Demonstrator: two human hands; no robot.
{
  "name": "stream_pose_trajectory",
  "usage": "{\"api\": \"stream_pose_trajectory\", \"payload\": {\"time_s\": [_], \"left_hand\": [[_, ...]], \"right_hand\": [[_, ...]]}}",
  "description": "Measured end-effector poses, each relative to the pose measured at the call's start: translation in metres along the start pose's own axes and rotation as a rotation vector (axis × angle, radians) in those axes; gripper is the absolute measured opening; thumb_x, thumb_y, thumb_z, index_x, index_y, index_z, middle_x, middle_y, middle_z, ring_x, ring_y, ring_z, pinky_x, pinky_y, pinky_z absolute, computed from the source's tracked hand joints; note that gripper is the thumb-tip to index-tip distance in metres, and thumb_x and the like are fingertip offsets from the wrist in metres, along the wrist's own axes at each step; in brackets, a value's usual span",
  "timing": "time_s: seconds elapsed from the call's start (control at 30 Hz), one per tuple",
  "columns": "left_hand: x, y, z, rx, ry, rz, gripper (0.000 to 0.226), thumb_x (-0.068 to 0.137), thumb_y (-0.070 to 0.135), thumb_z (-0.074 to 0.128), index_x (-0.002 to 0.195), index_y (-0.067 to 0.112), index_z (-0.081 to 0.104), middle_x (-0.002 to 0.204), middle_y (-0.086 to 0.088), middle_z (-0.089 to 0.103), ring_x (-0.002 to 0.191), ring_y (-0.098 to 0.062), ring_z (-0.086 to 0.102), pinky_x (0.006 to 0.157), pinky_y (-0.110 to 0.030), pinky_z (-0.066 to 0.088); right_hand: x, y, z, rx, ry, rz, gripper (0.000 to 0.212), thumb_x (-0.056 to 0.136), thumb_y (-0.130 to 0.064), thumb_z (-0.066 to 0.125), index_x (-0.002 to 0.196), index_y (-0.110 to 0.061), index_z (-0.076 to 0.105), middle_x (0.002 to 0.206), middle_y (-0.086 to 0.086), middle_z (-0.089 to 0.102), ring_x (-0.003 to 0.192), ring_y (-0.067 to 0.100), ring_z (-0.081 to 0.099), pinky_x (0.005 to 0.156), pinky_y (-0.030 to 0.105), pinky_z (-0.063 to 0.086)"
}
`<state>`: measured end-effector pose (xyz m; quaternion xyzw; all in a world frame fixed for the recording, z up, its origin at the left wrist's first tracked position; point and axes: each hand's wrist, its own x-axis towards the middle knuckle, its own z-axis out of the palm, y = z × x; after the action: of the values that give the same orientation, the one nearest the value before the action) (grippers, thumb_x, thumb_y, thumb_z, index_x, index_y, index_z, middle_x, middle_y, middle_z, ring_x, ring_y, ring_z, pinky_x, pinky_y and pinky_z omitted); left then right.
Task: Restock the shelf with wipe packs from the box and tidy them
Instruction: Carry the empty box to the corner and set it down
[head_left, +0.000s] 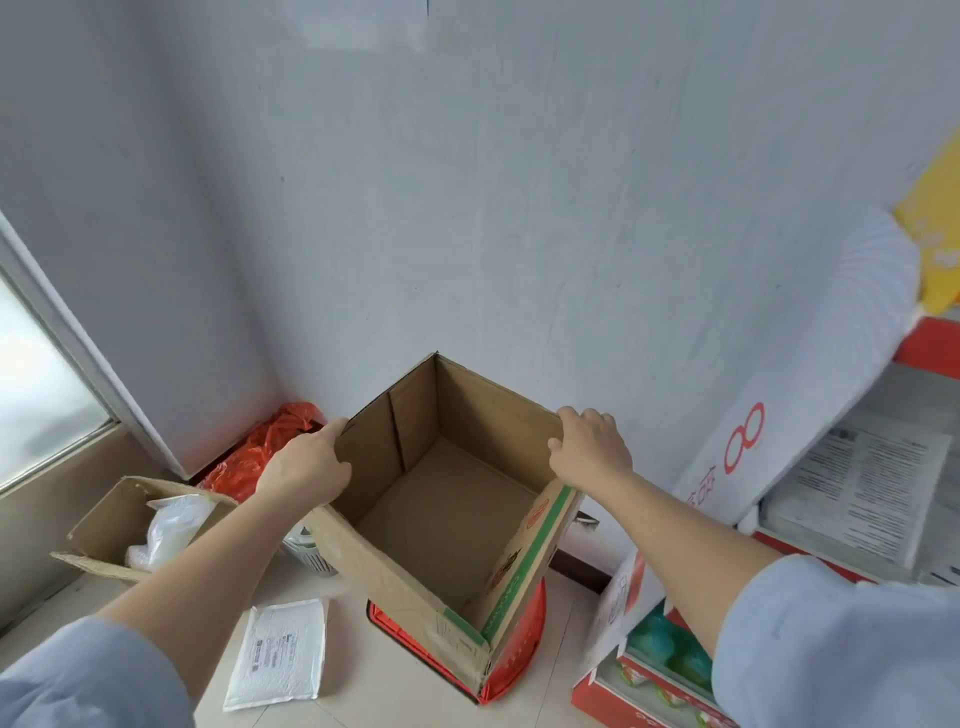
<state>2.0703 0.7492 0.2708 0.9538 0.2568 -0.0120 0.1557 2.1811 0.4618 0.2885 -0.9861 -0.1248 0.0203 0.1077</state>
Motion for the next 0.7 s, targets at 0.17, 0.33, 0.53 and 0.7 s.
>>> {"api": "stream_pose_trajectory", "payload": {"time_s": [0.17,0.33,0.53,0.7], "left_hand": [[0.045,-0.006,0.030,-0.031,-0.034,-0.007,0.067,0.084,0.019,0.050,0.146,0.037,0.029,0.118,-0.004,0.061,0.091,-0.025,0.063,0.076,-0.034,0.055],[0.075,-0.011,0.071,-0.083,-0.055,-0.007,0.066,0.082,0.020,0.051,0.141,0.040,0.031,0.112,-0.005,0.062,0.086,-0.023,0.062,0.070,-0.032,0.055],[0.105,-0.011,0.137,-0.092,-0.072,-0.064,0.070,0.083,0.020,0.051,0.148,0.036,0.026,0.127,-0.005,0.058,0.108,-0.025,0.058,0.083,-0.036,0.050],[0.123,-0.018,0.192,-0.120,-0.121,-0.107,0.075,0.082,0.017,0.051,0.149,0.036,0.023,0.134,-0.007,0.054,0.112,-0.026,0.056,0.086,-0.036,0.048]], "right_hand": [[0.041,0.001,0.033,0.029,-0.022,0.016,0.039,0.098,-0.028,0.046,0.135,-0.017,0.043,0.126,0.008,0.051,0.120,0.026,0.042,0.084,0.035,0.045],[0.077,0.011,0.079,0.034,-0.046,0.003,0.038,0.098,-0.027,0.046,0.135,-0.016,0.042,0.128,0.008,0.050,0.120,0.025,0.041,0.089,0.036,0.047],[0.116,0.028,0.138,0.020,-0.086,-0.011,0.041,0.098,-0.028,0.045,0.137,-0.016,0.040,0.132,0.009,0.047,0.123,0.025,0.039,0.092,0.034,0.046],[0.141,0.046,0.192,0.002,-0.128,-0.023,0.041,0.098,-0.028,0.047,0.136,-0.015,0.040,0.131,0.009,0.048,0.123,0.026,0.039,0.095,0.037,0.045]]}}
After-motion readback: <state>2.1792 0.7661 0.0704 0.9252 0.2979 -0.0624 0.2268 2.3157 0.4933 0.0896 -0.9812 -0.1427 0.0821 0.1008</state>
